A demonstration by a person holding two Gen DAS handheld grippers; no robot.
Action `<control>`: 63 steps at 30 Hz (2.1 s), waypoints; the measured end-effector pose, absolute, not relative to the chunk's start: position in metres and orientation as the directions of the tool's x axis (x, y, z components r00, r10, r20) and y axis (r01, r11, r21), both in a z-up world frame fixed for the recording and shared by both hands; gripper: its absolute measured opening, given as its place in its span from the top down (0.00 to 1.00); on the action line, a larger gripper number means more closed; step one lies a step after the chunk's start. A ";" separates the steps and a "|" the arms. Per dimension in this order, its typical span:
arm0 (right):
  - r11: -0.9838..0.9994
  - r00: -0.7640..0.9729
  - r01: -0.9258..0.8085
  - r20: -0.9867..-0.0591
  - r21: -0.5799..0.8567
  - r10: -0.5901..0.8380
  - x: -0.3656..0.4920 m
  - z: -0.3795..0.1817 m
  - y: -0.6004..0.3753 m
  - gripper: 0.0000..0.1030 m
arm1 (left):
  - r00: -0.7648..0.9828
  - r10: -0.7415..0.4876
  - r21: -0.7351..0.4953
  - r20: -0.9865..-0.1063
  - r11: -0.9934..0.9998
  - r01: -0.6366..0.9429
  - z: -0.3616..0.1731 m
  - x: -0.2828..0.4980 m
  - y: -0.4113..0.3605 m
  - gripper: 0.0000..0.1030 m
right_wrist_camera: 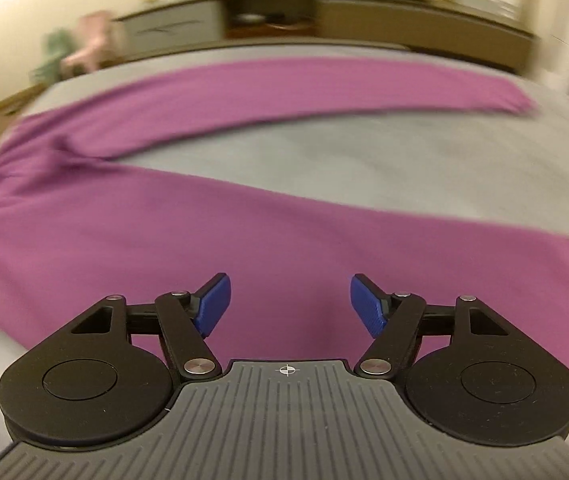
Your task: Fold clothes
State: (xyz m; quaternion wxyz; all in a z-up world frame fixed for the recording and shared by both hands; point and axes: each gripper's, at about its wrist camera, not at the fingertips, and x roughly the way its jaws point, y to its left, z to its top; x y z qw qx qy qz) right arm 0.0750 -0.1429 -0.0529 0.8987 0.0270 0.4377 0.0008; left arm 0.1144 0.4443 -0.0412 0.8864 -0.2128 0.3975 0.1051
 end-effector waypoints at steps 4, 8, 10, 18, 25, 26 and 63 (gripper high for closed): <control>0.987 0.634 0.116 -0.774 0.109 0.011 0.055 -0.064 -0.195 0.34 | 0.645 0.109 -0.213 -0.756 0.891 -0.401 -0.032 0.111 0.434 0.76; 0.972 0.660 0.173 -0.751 0.161 0.007 0.046 -0.078 -0.224 0.34 | 0.684 0.065 -0.248 -0.727 0.904 -0.350 -0.023 0.102 0.423 0.46; 0.973 0.672 0.162 -0.741 0.166 0.014 0.043 -0.079 -0.228 0.34 | 0.644 0.137 -0.116 -0.752 0.935 -0.334 -0.029 0.107 0.412 0.72; 0.954 0.704 0.261 -0.705 0.148 -0.084 0.036 -0.075 -0.269 0.39 | 0.570 0.448 0.133 -0.689 0.851 -0.509 -0.001 0.101 0.394 0.67; 0.954 0.662 0.296 -0.731 0.052 -0.166 0.027 -0.057 -0.331 0.48 | 0.602 0.162 0.047 -0.782 0.978 -0.202 -0.017 0.109 0.344 0.60; 0.955 0.626 0.294 -0.760 0.025 -0.173 0.033 -0.064 -0.341 0.56 | 0.572 0.165 0.068 -0.803 0.980 -0.187 -0.027 0.114 0.340 0.60; 0.954 0.742 0.230 -0.669 0.192 -0.044 0.091 -0.046 -0.341 0.45 | 0.703 0.063 -0.251 -0.708 0.908 -0.335 0.027 0.128 0.334 0.52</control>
